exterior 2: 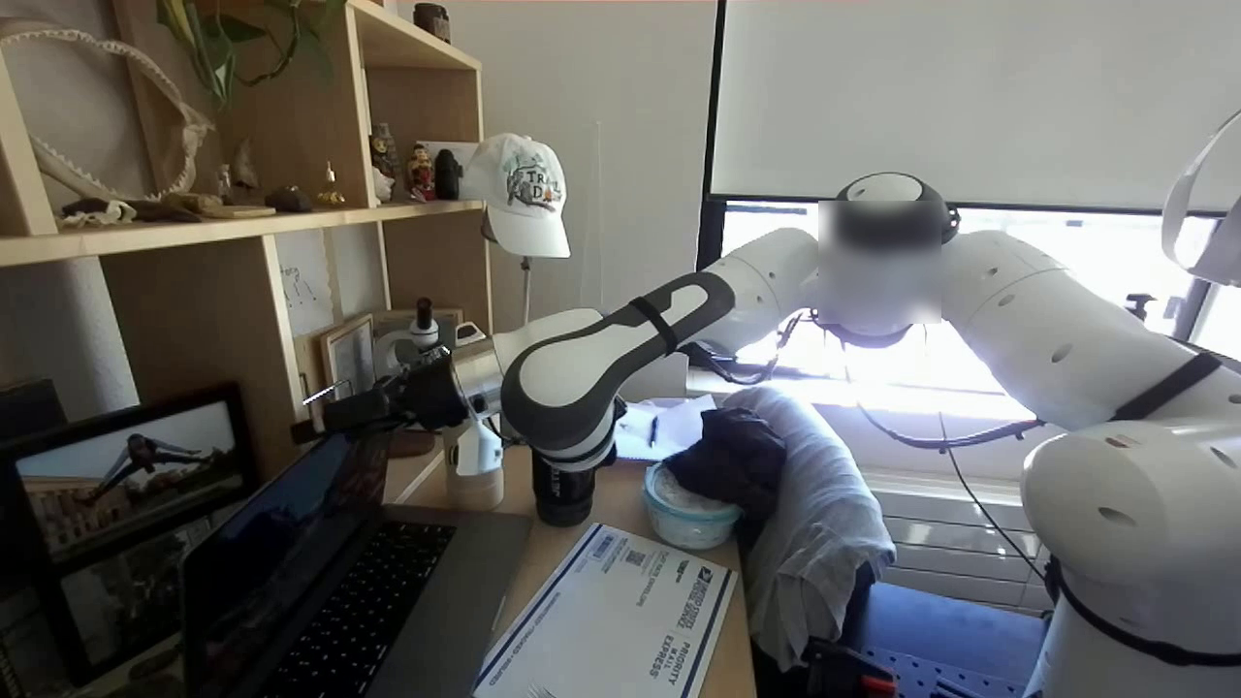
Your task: Lift up the laptop screen
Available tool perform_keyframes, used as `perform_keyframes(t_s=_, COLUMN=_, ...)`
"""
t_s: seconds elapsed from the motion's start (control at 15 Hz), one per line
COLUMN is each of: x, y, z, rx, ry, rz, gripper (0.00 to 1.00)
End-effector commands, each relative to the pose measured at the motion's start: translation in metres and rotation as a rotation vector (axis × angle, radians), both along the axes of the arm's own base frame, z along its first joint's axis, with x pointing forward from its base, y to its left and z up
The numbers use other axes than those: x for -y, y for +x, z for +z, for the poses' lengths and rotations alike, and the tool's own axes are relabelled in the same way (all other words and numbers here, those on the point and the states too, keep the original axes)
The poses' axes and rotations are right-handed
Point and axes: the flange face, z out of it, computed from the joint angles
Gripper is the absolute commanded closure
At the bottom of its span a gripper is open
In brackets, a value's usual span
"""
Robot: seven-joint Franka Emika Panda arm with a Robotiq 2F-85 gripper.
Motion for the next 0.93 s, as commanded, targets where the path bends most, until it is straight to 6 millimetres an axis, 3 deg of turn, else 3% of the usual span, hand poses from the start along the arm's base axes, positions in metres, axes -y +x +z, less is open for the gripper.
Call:
perform_keyframes(t_s=0.0, x=-0.014, y=0.013, z=0.032, rx=0.092, ry=-0.014, rz=0.018, gripper=0.0)
perform_keyframes(t_s=0.53, x=-0.021, y=0.024, z=0.066, rx=0.157, ry=-0.024, rz=0.021, gripper=0.0)
perform_keyframes(t_s=0.87, x=-0.038, y=0.01, z=0.078, rx=0.101, ry=-0.033, rz=0.026, gripper=0.0)
